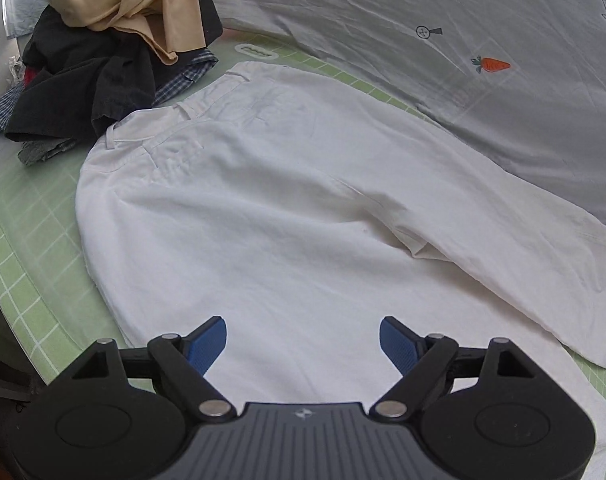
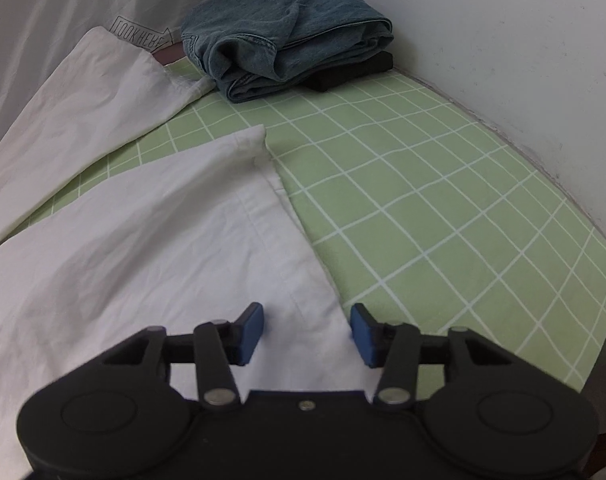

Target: Fold clothes

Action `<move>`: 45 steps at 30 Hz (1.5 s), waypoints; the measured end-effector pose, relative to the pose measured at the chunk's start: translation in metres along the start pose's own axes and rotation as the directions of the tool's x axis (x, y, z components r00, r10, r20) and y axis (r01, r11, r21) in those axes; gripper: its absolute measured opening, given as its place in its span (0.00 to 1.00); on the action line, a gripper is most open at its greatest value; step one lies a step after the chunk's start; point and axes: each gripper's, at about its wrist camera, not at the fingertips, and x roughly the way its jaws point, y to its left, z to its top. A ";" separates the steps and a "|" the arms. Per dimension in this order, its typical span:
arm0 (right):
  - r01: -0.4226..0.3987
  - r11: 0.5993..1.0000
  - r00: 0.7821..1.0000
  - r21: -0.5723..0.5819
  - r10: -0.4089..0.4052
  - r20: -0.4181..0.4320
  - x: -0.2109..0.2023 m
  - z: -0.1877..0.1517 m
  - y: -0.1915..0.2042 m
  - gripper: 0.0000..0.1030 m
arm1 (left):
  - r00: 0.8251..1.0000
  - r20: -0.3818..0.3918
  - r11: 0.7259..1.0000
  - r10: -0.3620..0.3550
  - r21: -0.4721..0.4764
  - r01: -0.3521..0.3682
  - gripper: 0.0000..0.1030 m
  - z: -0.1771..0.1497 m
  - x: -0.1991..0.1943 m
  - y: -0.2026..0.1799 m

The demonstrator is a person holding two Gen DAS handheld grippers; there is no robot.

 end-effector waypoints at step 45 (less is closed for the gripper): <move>0.092 0.970 0.994 0.224 -0.101 0.029 0.129 0.162 0.115 0.01 | 0.994 -0.087 0.995 0.063 0.078 -0.056 0.93 0.111 0.188 -0.102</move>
